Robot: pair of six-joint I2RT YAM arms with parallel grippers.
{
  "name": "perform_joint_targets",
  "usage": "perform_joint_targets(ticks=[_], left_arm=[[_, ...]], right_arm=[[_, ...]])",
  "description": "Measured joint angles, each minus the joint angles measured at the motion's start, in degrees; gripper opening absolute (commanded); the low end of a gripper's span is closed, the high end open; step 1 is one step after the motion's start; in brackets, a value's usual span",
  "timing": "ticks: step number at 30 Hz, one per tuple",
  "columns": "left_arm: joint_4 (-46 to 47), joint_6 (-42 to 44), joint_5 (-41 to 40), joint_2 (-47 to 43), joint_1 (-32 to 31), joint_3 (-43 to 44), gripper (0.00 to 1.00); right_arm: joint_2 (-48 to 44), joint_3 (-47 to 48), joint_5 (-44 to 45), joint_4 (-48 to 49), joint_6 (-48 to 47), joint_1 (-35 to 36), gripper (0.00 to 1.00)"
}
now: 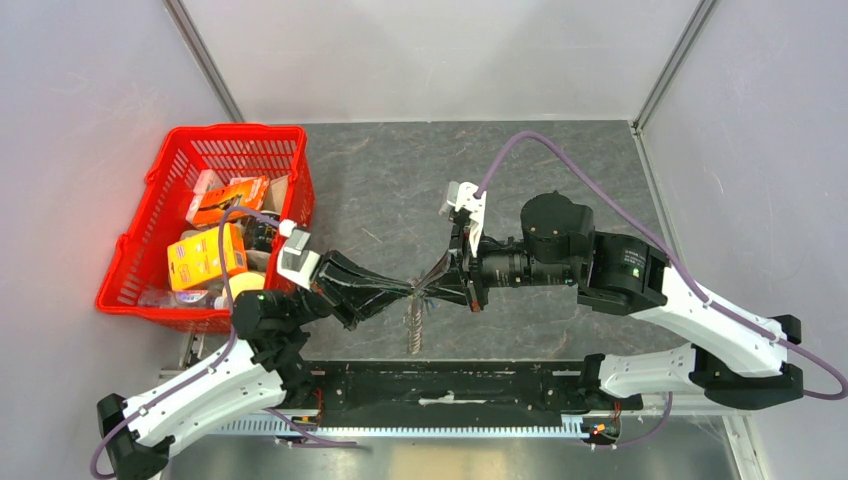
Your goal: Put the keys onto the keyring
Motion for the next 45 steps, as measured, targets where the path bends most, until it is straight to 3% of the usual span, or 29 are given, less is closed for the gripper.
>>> perform_joint_targets(ticks=[7, 13, 23, 33, 36, 38, 45], left_arm=[[-0.81, 0.02, 2.71, 0.7, 0.02, 0.46, 0.26], [-4.2, 0.09, 9.97, 4.7, 0.11, 5.46, 0.29], [-9.75, 0.87, 20.61, 9.7, 0.13, 11.06, 0.25], [-14.34, 2.84, 25.97, 12.52, 0.13, 13.84, 0.22], [-17.2, 4.39, 27.02, 12.9, 0.22, 14.97, 0.15], [-19.82, 5.84, 27.65, 12.94, 0.28, 15.89, 0.03], [-23.8, 8.72, 29.07, 13.68, 0.35, 17.44, 0.02]], right_arm=[[0.52, 0.74, -2.67, -1.81, -0.48, 0.0, 0.0], [1.14, 4.04, -5.84, -6.95, -1.07, 0.0, 0.0], [3.58, 9.22, -9.2, -16.13, -3.34, 0.15, 0.0], [7.08, 14.47, -10.23, -24.24, -5.44, 0.26, 0.0], [7.87, 15.5, -10.21, -25.88, -5.73, 0.26, 0.0], [8.37, 16.15, -10.21, -26.88, -5.99, 0.26, 0.0], [8.83, 16.74, -10.16, -28.44, -6.12, 0.26, 0.0]])
